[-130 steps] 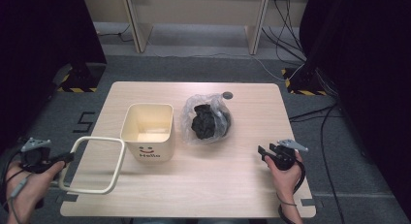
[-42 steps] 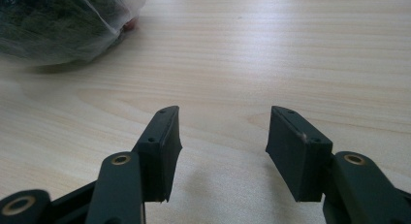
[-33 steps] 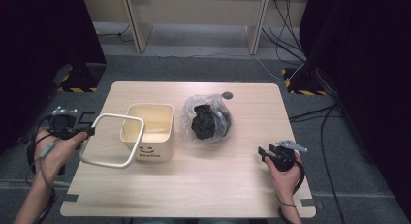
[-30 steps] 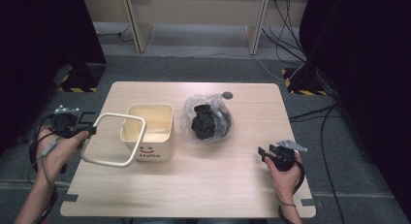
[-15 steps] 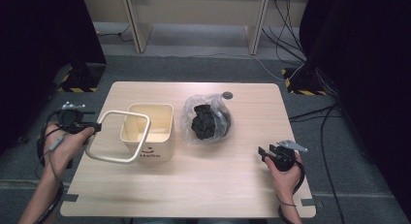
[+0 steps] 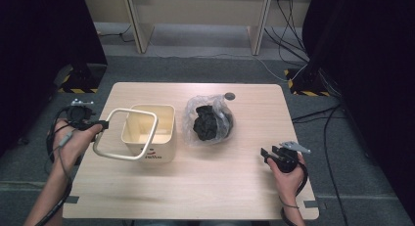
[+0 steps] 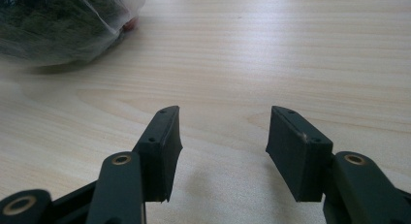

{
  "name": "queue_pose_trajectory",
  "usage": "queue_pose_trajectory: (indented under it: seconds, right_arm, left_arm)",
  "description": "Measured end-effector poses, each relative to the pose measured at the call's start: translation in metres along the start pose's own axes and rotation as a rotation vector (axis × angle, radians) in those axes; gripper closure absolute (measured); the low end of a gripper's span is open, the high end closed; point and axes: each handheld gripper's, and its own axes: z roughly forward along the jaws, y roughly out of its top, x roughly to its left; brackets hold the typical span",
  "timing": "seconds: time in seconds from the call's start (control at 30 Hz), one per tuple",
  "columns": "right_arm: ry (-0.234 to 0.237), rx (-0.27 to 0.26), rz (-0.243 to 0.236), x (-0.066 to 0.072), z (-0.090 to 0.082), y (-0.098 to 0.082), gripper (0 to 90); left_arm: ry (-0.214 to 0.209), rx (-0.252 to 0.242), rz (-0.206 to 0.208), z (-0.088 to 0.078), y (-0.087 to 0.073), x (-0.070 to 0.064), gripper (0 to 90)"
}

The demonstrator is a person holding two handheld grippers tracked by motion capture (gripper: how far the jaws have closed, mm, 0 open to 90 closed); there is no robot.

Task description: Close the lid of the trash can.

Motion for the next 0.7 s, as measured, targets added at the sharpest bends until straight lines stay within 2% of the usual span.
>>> queue_pose_trajectory:
  seconds: [0.7]
  right_arm:
    - [-0.001, 0.004, -0.001, 0.0001, 0.0003, 0.0001, 45.8]
  left_arm:
    - [-0.002, 0.008, -0.003, 0.0071, 0.0091, -0.0064, 81.8]
